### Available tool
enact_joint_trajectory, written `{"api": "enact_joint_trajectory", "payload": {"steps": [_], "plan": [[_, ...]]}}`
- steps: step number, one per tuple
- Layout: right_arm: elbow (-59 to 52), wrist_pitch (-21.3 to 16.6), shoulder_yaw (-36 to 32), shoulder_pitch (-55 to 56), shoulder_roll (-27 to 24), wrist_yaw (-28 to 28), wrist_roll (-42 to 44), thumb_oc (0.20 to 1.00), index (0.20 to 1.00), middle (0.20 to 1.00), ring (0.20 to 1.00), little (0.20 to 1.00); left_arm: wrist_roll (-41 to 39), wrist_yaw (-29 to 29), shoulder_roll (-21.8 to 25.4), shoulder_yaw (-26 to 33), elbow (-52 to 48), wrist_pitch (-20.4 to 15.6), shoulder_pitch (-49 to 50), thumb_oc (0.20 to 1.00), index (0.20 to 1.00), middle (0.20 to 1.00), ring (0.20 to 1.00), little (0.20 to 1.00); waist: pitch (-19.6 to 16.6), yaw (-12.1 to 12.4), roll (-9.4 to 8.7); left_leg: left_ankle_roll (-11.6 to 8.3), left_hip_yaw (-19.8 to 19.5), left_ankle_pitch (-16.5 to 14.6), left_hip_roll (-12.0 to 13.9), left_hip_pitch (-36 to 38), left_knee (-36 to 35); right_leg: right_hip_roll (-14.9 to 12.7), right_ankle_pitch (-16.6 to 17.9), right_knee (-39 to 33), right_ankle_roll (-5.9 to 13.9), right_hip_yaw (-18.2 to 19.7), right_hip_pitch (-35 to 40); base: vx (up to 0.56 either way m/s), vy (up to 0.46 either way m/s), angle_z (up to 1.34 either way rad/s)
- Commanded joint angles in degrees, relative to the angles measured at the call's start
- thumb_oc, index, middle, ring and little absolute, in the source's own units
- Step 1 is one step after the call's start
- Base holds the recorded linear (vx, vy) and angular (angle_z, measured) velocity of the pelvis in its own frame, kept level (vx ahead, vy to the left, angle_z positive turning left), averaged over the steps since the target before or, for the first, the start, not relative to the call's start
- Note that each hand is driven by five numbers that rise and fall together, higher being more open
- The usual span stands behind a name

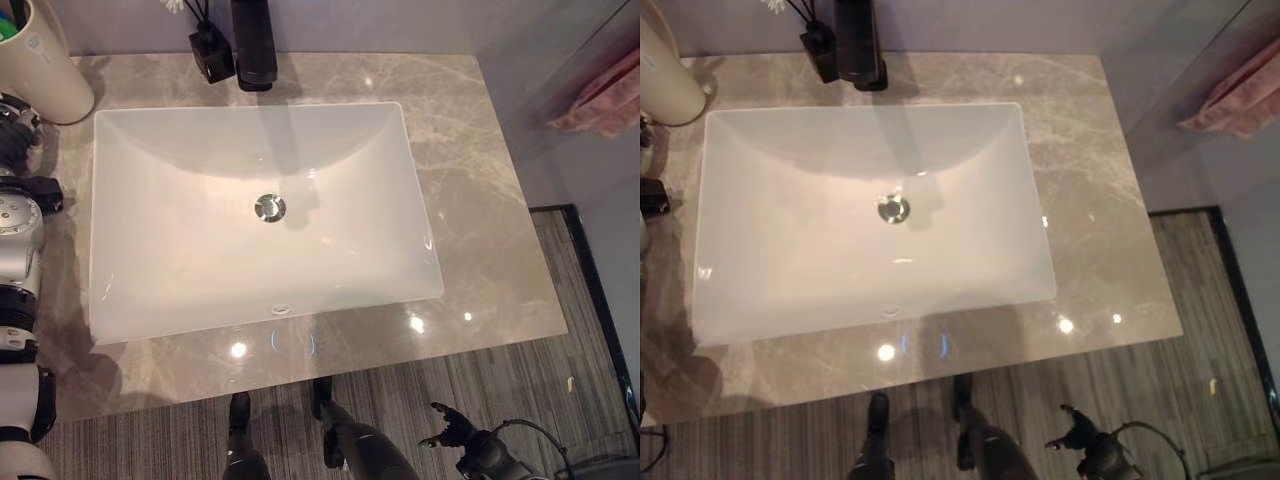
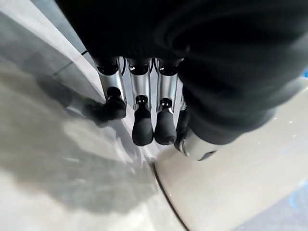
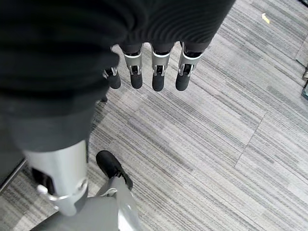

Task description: Put brush and paste in cup on sink, flatten towel.

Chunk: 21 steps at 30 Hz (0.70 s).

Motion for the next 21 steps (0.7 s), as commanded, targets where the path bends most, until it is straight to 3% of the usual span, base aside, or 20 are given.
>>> {"api": "enact_joint_trajectory", "payload": {"steps": [1,21], "plan": [[-1.6,-0.4,-0.2,0.6,-1.9,-0.6,2.7,1.000,1.000,1.000,1.000,1.000,-0.7,-0.4,0.3,-3.6,3.5,0.8,-1.2,0.200,0.200,0.200,0.200,0.200,0.6,-1.0,-1.33,1.55,2.1,4.4,-0.6,5.5,0.2,-2.2,-2.9,6.0,4.81,2.9,-1.2,0.00,0.000,0.00],[-2.6,-1.5,0.7,0.9,-1.7,-1.2,4.1,1.000,1.000,1.000,1.000,1.000,1.2,1.4,-1.2,-10.6,8.2,1.1,-11.1,0.200,0.200,0.200,0.200,0.200,0.7,-2.7,-1.40,1.17,2.7,5.0,0.2,3.6,0.2,-1.5,-3.6,8.9,4.81,3.0,-5.4,0.00,-0.001,-0.01]]}}
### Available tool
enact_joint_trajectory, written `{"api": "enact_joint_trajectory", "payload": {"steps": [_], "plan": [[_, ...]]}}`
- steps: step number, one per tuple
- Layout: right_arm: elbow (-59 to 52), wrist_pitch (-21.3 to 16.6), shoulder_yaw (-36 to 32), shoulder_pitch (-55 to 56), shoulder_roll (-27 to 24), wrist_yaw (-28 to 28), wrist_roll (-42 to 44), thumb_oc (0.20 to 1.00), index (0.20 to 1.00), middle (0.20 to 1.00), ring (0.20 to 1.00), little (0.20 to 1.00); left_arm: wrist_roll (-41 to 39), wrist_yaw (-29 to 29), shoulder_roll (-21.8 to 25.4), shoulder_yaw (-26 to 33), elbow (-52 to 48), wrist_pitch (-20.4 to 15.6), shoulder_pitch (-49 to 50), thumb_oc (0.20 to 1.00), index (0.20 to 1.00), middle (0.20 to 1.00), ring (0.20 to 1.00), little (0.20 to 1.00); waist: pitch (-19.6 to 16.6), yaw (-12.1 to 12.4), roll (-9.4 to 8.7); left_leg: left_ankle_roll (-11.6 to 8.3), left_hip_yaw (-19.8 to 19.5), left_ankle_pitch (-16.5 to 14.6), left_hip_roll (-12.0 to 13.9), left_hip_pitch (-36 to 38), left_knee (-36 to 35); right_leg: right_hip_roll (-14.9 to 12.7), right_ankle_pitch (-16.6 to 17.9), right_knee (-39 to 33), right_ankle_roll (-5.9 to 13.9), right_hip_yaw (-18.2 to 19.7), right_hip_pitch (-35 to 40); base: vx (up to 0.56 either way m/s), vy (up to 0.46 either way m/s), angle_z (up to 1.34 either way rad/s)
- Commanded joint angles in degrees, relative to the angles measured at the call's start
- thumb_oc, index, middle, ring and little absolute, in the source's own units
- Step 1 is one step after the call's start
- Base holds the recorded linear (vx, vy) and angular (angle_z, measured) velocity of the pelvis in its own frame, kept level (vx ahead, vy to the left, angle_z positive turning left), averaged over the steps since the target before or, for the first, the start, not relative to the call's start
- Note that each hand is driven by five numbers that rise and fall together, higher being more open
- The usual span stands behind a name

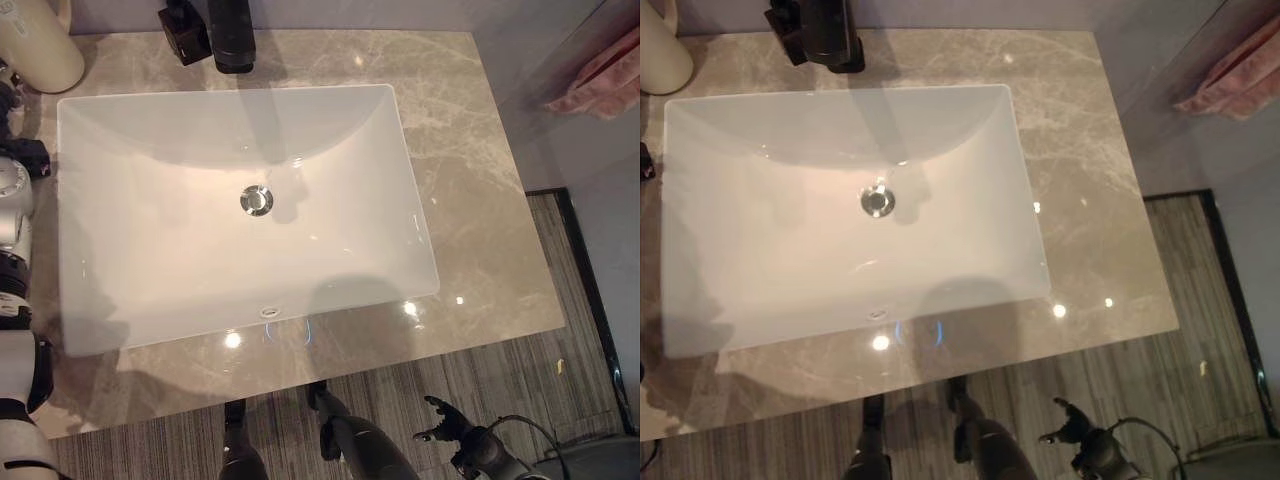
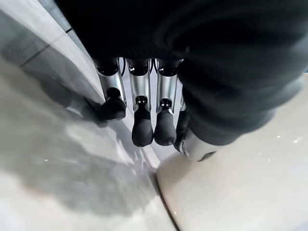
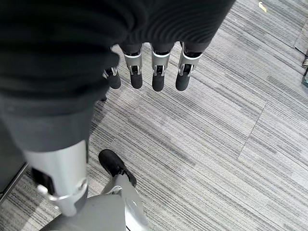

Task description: Put brush and paste in cup on sink, flatten towel.

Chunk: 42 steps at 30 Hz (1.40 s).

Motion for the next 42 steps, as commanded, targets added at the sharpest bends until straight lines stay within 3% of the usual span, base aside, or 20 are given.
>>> {"api": "enact_joint_trajectory", "payload": {"steps": [1,13,21,22,30,36,42], "plan": [[-1.5,-0.5,-0.5,0.9,-1.5,-1.2,2.0,1.000,1.000,1.000,1.000,1.000,1.2,0.3,-1.9,-4.2,2.4,0.8,-0.3,0.200,0.200,0.200,0.200,0.200,0.8,-1.3,-1.01,1.33,2.0,4.9,-0.1,5.8,0.2,-1.9,-4.2,9.1,4.90,2.2,-3.0,0.00,0.000,0.00],[-1.2,-0.7,-0.5,1.2,-1.0,-1.4,1.5,1.000,1.000,1.000,1.000,1.000,4.1,2.5,-3.9,-2.3,1.1,1.7,2.4,0.200,0.200,0.200,0.200,0.200,-0.1,-1.3,-1.01,1.29,2.2,4.6,0.1,6.0,0.2,-1.6,-4.6,10.1,5.10,2.2,-3.9,0.00,0.000,0.00],[0.8,0.6,-1.1,2.8,-1.8,-0.1,-1.7,1.000,1.000,1.000,1.000,1.000,10.2,4.4,-5.6,2.9,-3.9,3.3,9.5,0.200,0.200,0.200,0.200,0.200,-1.9,0.9,-1.62,1.78,1.3,1.9,0.1,9.7,0.2,-3.0,-6.1,10.8,5.09,0.3,1.0,0.00,0.004,0.05],[1.9,1.0,-1.9,2.9,-1.6,0.0,-2.6,1.000,1.000,1.000,1.000,1.000,11.8,4.8,-8.0,5.1,-8.4,3.5,13.1,0.200,0.200,0.200,0.200,0.200,-2.1,2.3,-2.06,1.99,0.2,0.7,-0.1,11.0,0.2,-3.4,-6.8,10.8,5.04,-0.6,3.4,-0.04,0.020,0.24],[6.0,2.4,-2.6,3.3,-1.1,1.0,-5.6,1.000,1.000,1.000,1.000,1.000,12.8,2.3,-12.9,10.1,-18.1,2.3,24.0,0.200,0.200,0.200,0.200,0.200,-2.8,4.8,-1.85,3.21,-2.7,-0.3,-2.3,13.0,0.2,-5.4,-6.4,8.5,5.19,-2.2,9.2,-0.05,0.056,0.23],[8.9,2.6,-4.2,3.1,0.0,1.6,-6.9,1.000,1.000,1.000,1.000,1.000,9.6,-1.6,-17.8,17.6,-31.8,-1.9,40.2,0.200,0.200,0.200,0.200,0.200,-4.9,6.5,-0.89,4.83,-2.5,-1.9,-4.1,16.5,0.2,-6.4,-5.7,6.6,5.51,-1.2,13.6,-0.01,0.080,0.08],[10.8,1.7,-7.6,3.3,0.9,2.0,-7.9,1.000,1.000,1.000,1.000,1.000,1.4,-7.9,-23.9,26.6,-54.6,-9.8,61.1,0.200,0.200,0.200,0.200,0.200,-7.1,8.3,0.56,7.44,0.1,-4.5,-7.2,21.6,0.3,-7.5,-3.9,4.3,6.43,2.4,17.8,-0.02,0.132,-0.21]]}}
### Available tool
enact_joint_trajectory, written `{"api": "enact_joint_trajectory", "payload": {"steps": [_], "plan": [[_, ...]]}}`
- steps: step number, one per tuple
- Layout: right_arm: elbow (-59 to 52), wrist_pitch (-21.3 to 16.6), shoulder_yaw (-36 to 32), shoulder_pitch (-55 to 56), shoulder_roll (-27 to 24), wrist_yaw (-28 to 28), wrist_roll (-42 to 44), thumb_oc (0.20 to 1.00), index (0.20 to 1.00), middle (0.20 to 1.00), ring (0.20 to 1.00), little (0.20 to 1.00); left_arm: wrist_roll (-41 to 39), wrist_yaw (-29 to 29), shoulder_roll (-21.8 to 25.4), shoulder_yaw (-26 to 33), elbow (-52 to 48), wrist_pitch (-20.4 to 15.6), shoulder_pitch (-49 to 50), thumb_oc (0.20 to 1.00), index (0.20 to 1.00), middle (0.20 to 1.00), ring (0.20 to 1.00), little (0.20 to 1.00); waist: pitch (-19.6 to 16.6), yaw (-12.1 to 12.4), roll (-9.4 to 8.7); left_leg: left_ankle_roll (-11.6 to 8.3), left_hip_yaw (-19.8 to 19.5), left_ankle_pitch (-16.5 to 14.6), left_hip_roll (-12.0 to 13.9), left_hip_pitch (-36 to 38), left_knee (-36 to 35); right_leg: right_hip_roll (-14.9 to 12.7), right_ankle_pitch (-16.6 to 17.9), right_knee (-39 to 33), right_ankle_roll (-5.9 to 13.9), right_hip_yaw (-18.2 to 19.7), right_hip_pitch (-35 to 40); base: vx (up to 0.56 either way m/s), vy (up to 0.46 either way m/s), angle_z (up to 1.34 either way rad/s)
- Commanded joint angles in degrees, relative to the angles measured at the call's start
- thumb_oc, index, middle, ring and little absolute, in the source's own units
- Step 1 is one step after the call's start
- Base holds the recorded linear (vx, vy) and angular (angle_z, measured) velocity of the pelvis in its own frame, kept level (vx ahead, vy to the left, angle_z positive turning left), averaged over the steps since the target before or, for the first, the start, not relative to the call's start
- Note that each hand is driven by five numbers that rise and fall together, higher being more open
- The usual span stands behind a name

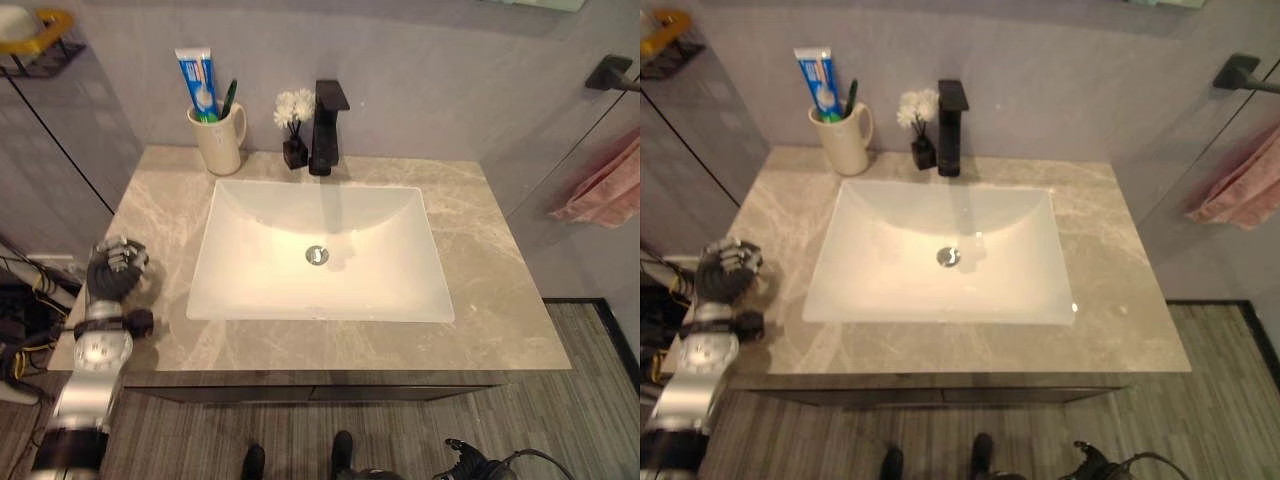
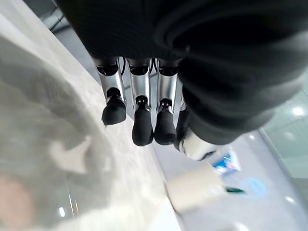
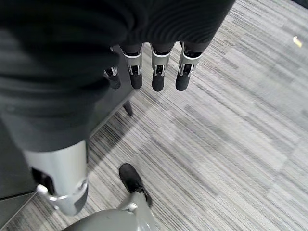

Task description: Put brush and paste in cup on sink, flatten towel.

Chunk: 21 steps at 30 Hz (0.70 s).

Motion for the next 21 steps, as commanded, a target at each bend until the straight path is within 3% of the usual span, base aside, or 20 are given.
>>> {"api": "enact_joint_trajectory", "payload": {"steps": [1,2,3,6,10,11,14,16,18,20,21], "plan": [[3.4,-0.9,-2.4,-0.5,-0.3,0.1,-1.1,1.000,1.000,1.000,1.000,1.000,-5.6,-3.3,-0.4,6.9,-5.6,-10.9,-1.8,0.200,0.200,0.200,0.200,0.200,-1.7,0.4,-1.90,5.17,2.9,-3.7,-4.6,4.6,0.5,-4.4,-1.1,4.2,4.41,5.4,-0.9,-0.03,0.070,-0.38],[3.4,-0.9,-2.3,-0.5,-0.3,0.0,-1.1,1.000,1.000,1.000,1.000,1.000,-5.6,-3.4,-0.4,7.0,-5.7,-10.9,-1.5,0.200,0.200,0.200,0.200,0.200,-1.6,0.4,-1.89,5.21,3.0,-3.7,-4.6,4.7,0.5,-4.4,-1.1,4.2,4.44,5.5,-0.8,-0.06,0.082,-0.30],[3.9,-1.0,-3.4,-0.1,0.1,-0.2,-1.0,1.000,1.000,1.000,1.000,1.000,-5.6,-2.1,-2.6,9.0,-9.0,-13.2,0.0,0.200,0.200,0.200,0.200,0.200,-1.7,0.7,-1.85,5.60,3.1,-4.0,-5.2,5.0,0.7,-4.8,-0.8,4.2,4.72,5.8,-0.7,-0.06,0.070,-0.20],[4.9,-1.4,-5.4,1.2,0.9,-1.7,-1.3,1.000,1.000,1.000,1.000,1.000,-6.6,0.5,-8.4,12.8,-13.8,-15.8,2.7,0.200,0.200,0.200,0.200,0.200,-1.7,1.2,-1.97,6.70,3.6,-5.1,-7.0,5.1,2.2,-6.0,0.4,4.4,5.31,6.4,-0.8,-0.11,0.103,-0.11],[7.4,-1.2,-8.3,3.0,2.0,-3.1,-0.7,1.000,1.000,1.000,1.000,1.000,2.1,7.5,-10.1,18.5,-12.3,-16.3,6.6,0.200,0.200,0.200,0.200,0.200,-1.2,1.9,-2.05,7.65,4.2,-6.0,-8.7,5.2,3.7,-7.3,1.7,4.7,6.06,6.5,-1.0,-0.12,0.113,-0.13],[9.1,-0.9,-9.4,4.5,2.8,-3.6,-1.3,1.000,1.000,1.000,1.000,1.000,8.6,14.2,-10.9,23.4,-8.3,-15.6,9.9,0.200,0.200,0.200,0.200,0.200,-0.9,2.3,-2.43,8.36,4.6,-6.5,-10.4,5.1,4.9,-8.6,2.8,4.9,6.56,6.9,-1.5,-0.12,0.112,-0.19],[10.0,-0.7,-10.0,5.7,3.2,-4.0,-2.1,1.000,1.000,1.000,1.000,1.000,8.9,18.2,-12.8,26.0,-4.2,-14.8,11.2,0.200,0.200,0.200,0.200,0.200,-0.7,2.5,-2.72,8.97,4.7,-6.9,-11.5,4.9,5.8,-9.7,3.7,5.1,7.05,7.2,-1.8,-0.11,0.113,0.00],[11.1,-0.5,-11.2,6.8,3.5,-4.3,-2.9,1.000,1.000,1.000,1.000,1.000,11.2,21.9,-13.5,27.4,3.5,-11.8,12.5,0.200,0.200,0.200,0.200,0.200,-0.6,2.5,-2.91,9.43,5.2,-7.3,-12.7,4.8,6.6,-10.9,4.8,4.8,7.58,7.6,-1.8,-0.09,0.117,0.01],[10.8,-0.6,-12.0,8.0,3.8,-4.5,-3.0,1.000,1.000,1.000,1.000,1.000,9.6,22.4,-14.7,27.4,8.8,-11.4,13.3,0.200,0.200,0.200,0.200,0.200,-0.4,2.4,-3.04,9.73,5.7,-7.5,-13.6,4.6,7.4,-11.9,5.6,4.5,7.83,7.8,-2.0,-0.09,0.113,-0.05],[9.9,-0.9,-12.8,8.7,4.1,-4.8,-2.2,1.000,1.000,1.000,1.000,1.000,5.1,20.2,-15.3,24.6,21.7,-10.5,13.3,0.200,0.200,0.200,0.200,0.200,-0.1,2.0,-3.09,10.23,6.4,-7.6,-14.6,4.3,8.0,-13.1,7.4,3.9,8.29,8.8,-2.7,-0.11,0.125,-0.06],[9.9,-0.9,-12.8,8.7,4.1,-4.8,-2.2,1.000,1.000,1.000,1.000,1.000,5.1,20.2,-15.2,24.6,21.8,-10.5,13.3,0.200,0.200,0.200,0.200,0.200,-0.1,2.0,-3.10,10.23,6.5,-7.6,-14.6,4.3,8.0,-13.1,7.4,3.9,8.29,8.9,-2.7,-0.09,0.095,-0.06]]}}
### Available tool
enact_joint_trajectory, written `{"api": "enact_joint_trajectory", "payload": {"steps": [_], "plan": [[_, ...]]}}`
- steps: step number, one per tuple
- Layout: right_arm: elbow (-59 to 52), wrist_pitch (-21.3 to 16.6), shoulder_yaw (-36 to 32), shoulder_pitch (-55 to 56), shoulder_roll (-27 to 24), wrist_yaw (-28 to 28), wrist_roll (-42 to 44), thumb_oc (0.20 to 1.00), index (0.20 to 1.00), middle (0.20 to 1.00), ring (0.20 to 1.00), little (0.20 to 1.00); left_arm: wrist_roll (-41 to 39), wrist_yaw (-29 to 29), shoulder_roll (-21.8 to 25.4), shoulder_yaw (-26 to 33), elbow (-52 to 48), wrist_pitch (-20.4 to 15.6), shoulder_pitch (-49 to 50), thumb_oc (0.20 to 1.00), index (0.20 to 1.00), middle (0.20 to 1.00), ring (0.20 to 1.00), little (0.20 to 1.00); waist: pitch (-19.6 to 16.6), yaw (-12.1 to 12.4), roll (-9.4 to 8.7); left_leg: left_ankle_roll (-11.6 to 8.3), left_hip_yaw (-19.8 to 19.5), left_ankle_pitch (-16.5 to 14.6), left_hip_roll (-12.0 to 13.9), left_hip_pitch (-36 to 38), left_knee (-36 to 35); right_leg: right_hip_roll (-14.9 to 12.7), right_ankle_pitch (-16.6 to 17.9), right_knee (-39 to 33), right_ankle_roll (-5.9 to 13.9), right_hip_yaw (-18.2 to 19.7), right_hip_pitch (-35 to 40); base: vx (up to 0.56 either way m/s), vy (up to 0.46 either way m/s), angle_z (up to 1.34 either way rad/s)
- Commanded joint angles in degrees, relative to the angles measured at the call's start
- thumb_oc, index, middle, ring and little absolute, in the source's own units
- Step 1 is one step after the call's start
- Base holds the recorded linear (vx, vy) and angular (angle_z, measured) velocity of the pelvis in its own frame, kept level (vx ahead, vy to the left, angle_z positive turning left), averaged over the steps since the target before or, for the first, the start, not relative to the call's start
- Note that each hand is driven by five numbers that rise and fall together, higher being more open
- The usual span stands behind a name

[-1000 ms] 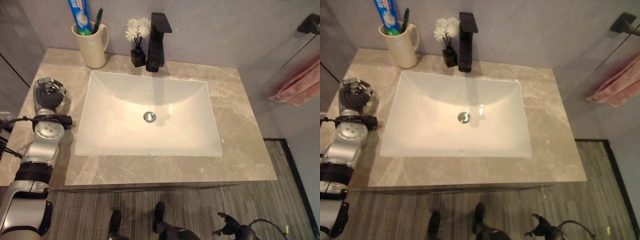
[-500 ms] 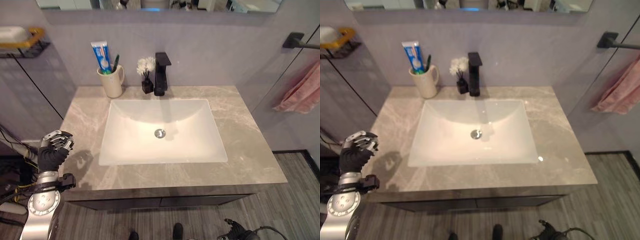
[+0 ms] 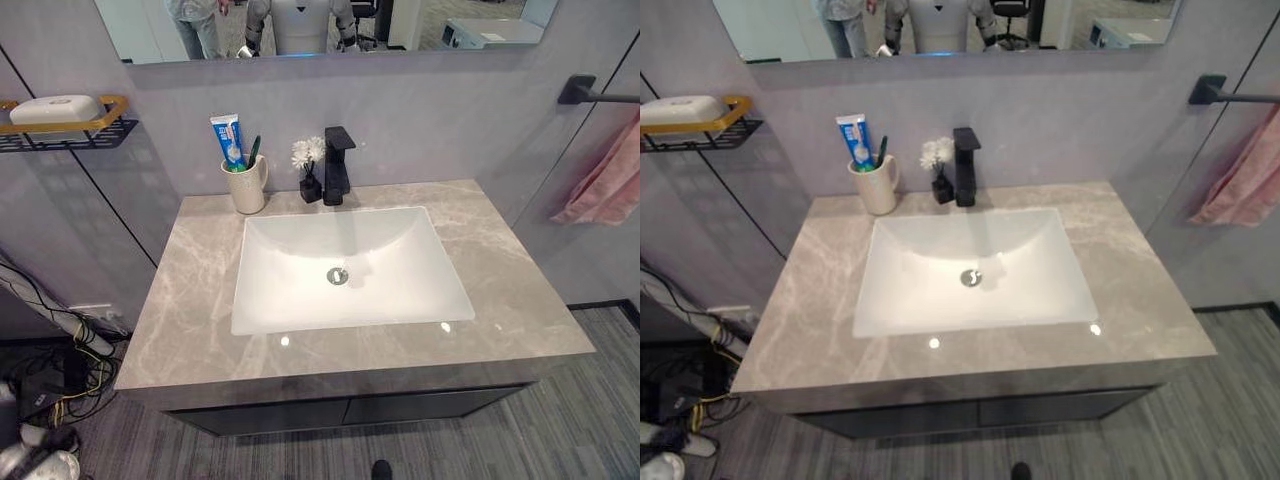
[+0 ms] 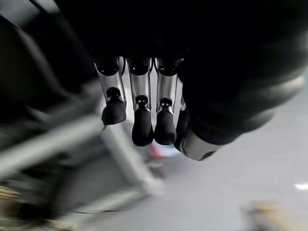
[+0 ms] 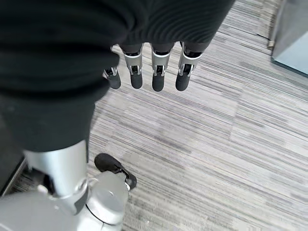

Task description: Put brush and paste in cup on sink, flatten towel.

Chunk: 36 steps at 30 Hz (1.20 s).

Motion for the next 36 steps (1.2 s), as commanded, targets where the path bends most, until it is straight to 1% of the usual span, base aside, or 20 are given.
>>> {"api": "enact_joint_trajectory", "payload": {"steps": [1,4,6,7,8,9,11,12,14,15,17,18,20,22,23,24,28,30,34,36], "plan": [[-0.4,-0.7,1.4,-1.0,1.8,-1.5,0.5,1.000,1.000,1.000,1.000,1.000,-4.2,-1.3,3.1,-1.9,-2.5,0.0,1.7,0.200,0.200,0.200,0.200,0.200,-0.3,0.4,-3.95,3.38,1.7,-5.3,-5.2,-0.7,4.8,-3.9,9.2,-2.3,2.71,2.8,-4.5,-0.06,0.058,-0.08],[-1.3,-0.7,0.5,-1.4,2.1,-2.1,2.4,1.000,1.000,1.000,1.000,1.000,-13.1,-6.2,1.5,-6.1,11.9,1.0,-0.6,0.200,0.200,0.200,0.200,0.200,-0.2,-0.6,-3.92,3.76,2.5,-5.1,-5.7,-0.8,4.9,-4.1,10.3,-3.2,2.94,3.8,-5.1,-0.06,0.084,-0.09],[-2.1,-0.7,0.8,-2.2,2.6,-3.0,3.7,1.000,1.000,1.000,1.000,1.000,-16.1,-11.1,0.7,-11.2,30.1,4.5,-4.2,0.200,0.200,0.200,0.200,0.200,0.4,-2.0,-4.27,4.07,3.8,-4.7,-6.0,-0.4,4.4,-4.0,12.3,-3.6,3.32,5.2,-6.2,-0.08,0.081,-0.38],[-2.1,-0.7,0.7,-2.3,2.7,-3.0,3.7,1.000,1.000,1.000,1.000,1.000,-16.2,-11.2,0.8,-11.3,30.4,4.4,-4.4,0.200,0.200,0.200,0.200,0.200,0.5,-1.9,-4.29,4.07,3.9,-4.7,-6.0,-0.4,4.4,-4.0,12.4,-3.6,3.33,5.3,-6.3,-0.08,0.057,-0.44],[-2.5,-0.6,1.2,-2.4,3.0,-3.1,3.7,1.000,1.000,1.000,1.000,1.000,-15.8,-11.1,1.0,-12.3,30.9,4.2,-5.1,0.266,0.266,0.266,0.266,0.266,0.6,-2.2,-4.52,4.02,4.4,-4.7,-5.9,-0.3,4.3,-4.0,12.6,-3.8,3.48,5.5,-6.6,-0.04,0.017,-0.35],[-2.9,-0.7,1.5,-2.7,3.3,-3.7,4.0,1.000,1.000,1.000,1.000,1.000,-12.2,-11.4,1.0,-15.1,33.6,5.2,-5.9,1.000,1.000,1.000,1.000,1.000,1.1,-2.5,-4.75,3.99,5.2,-4.6,-5.8,-0.1,4.1,-3.9,13.1,-4.0,3.68,5.5,-7.0,-0.10,0.010,-0.27],[-3.1,-1.0,2.7,-4.2,4.5,-5.1,6.0,1.000,1.000,1.000,1.000,1.000,-6.5,-12.0,-1.1,-22.4,39.4,7.5,-8.8,1.000,1.000,1.000,1.000,1.000,3.0,-2.6,-4.80,3.90,7.5,-3.7,-4.2,0.6,3.0,-3.7,12.5,-2.2,3.84,1.3,-8.8,-0.13,-0.017,-0.38],[-3.1,-1.0,2.7,-4.2,4.6,-5.1,6.0,1.000,1.000,1.000,1.000,1.000,-6.5,-12.0,-1.1,-22.4,39.4,7.5,-8.8,1.000,1.000,1.000,1.000,1.000,2.9,-2.5,-4.93,3.90,7.6,-3.6,-4.3,0.5,3.0,-3.8,12.6,-2.1,3.84,1.4,-9.1,-0.14,-0.014,-1.06],[-3.1,-1.4,3.9,-5.3,4.9,-5.7,7.7,1.000,1.000,1.000,1.000,1.000,-0.5,-13.6,-2.7,-29.7,41.1,9.6,-11.0,1.000,1.000,1.000,1.000,1.000,4.2,-2.8,-3.24,3.44,9.0,-1.4,-1.8,0.2,1.5,-3.1,5.7,5.0,1.65,-4.3,-8.2,-0.19,-0.012,-0.90],[-3.1,-1.4,3.9,-5.3,4.9,-5.7,7.7,1.000,1.000,1.000,1.000,1.000,-0.5,-13.6,-2.7,-29.7,41.1,9.6,-11.1,1.000,1.000,1.000,1.000,1.000,4.0,-2.8,-3.32,3.45,9.0,-1.3,-1.9,-0.1,1.5,-3.2,5.8,5.0,1.64,-4.3,-8.5,-0.15,-0.030,-0.27],[-0.6,-0.7,4.3,-5.6,5.0,-5.4,8.3,1.000,1.000,1.000,1.000,1.000,5.2,-16.1,-3.7,-36.5,42.3,11.2,-12.4,1.000,1.000,1.000,1.000,1.000,3.5,-3.2,-2.18,3.21,10.4,-0.2,-0.3,-0.6,0.3,-1.4,0.4,10.7,0.09,-4.5,-5.7,-0.12,-0.049,-0.31],[-0.6,-0.7,4.3,-5.6,5.0,-5.4,8.3,1.000,1.000,1.000,1.000,1.000,5.2,-16.1,-3.7,-36.5,42.3,11.2,-12.4,1.000,1.000,1.000,1.000,1.000,3.5,-3.1,-2.19,3.21,10.5,-0.2,-0.3,-0.5,0.3,-1.4,0.3,10.7,0.09,-4.5,-5.7,-0.11,-0.041,-0.41],[0.8,-0.2,4.3,-6.1,5.1,-5.5,8.0,1.000,1.000,1.000,1.000,1.000,7.2,-17.5,-3.7,-38.8,43.3,12.0,-13.0,1.000,1.000,1.000,1.000,1.000,2.7,-2.4,-1.29,2.83,12.5,-0.6,0.9,-0.4,-0.2,-2.3,-3.5,13.2,0.02,-8.0,-2.6,-0.05,-0.033,-0.48],[0.9,0.1,5.2,-7.0,5.0,-5.8,6.1,1.000,1.000,1.000,1.000,1.000,10.7,-17.1,-2.9,-40.3,42.3,12.3,-12.9,1.000,1.000,1.000,1.000,1.000,1.9,-0.6,-0.58,2.35,17.8,0.1,2.7,-0.9,-0.3,-4.5,-6.3,16.2,-0.30,-15.7,1.2,-0.10,-0.090,-1.07],[0.9,0.1,5.2,-7.0,5.0,-5.8,6.1,1.000,1.000,1.000,1.000,1.000,10.7,-17.1,-2.9,-40.3,42.3,12.3,-12.8,1.000,1.000,1.000,1.000,1.000,1.9,-0.5,-0.61,2.34,17.9,0.1,2.7,-0.8,-0.3,-4.5,-6.4,16.2,-0.28,-15.6,1.2,-0.13,-0.199,-1.62],[0.2,-0.3,5.3,-7.2,4.6,-5.7,5.8,1.000,1.000,1.000,1.000,1.000,9.9,-17.4,-2.6,-39.2,43.2,12.2,-12.3,1.000,1.000,1.000,1.000,1.000,1.4,0.0,-0.87,2.25,21.6,0.3,3.6,-1.5,0.4,-4.1,-7.0,17.1,0.24,-17.8,3.4,-0.11,-0.206,-1.48],[-2.8,-0.7,5.8,-8.7,4.2,-6.0,6.8,1.000,1.000,1.000,1.000,1.000,8.5,-18.3,-1.5,-36.7,45.5,12.3,-12.7,1.000,1.000,1.000,1.000,1.000,1.3,0.8,-1.62,0.94,27.7,0.2,5.7,-2.7,2.0,-3.1,-6.7,12.8,0.10,-19.8,3.6,-0.06,-0.212,-1.32],[-4.1,-1.3,5.7,-8.0,3.2,-6.0,7.1,1.000,1.000,1.000,1.000,1.000,10.2,-18.3,-1.3,-36.5,46.5,12.6,-13.0,1.000,1.000,1.000,1.000,1.000,0.9,-0.8,-1.77,-0.18,29.4,0.4,7.3,-2.2,2.6,0.0,-7.6,9.1,-0.66,-16.7,3.8,0.08,-0.333,-1.60],[-4.8,-1.6,5.7,-7.9,2.0,-6.6,6.9,1.000,1.000,1.000,1.000,1.000,10.6,-18.4,-1.0,-37.2,46.0,12.1,-14.2,1.000,1.000,1.000,1.000,1.000,0.9,-2.2,-1.71,-1.57,30.1,0.8,9.1,-3.4,4.6,3.2,-7.8,4.9,-1.96,-12.3,3.8,0.03,-0.212,-0.60],[-3.9,-1.6,5.8,-8.2,1.3,-7.2,6.7,1.000,1.000,1.000,1.000,1.000,11.4,-17.9,-0.9,-39.3,43.9,11.3,-15.5,1.000,1.000,1.000,1.000,1.000,2.0,-2.0,-2.04,-2.10,26.2,0.1,9.2,-5.5,8.9,4.7,-8.3,3.6,-3.06,-9.4,3.9,0.03,-0.206,-0.78]]}}
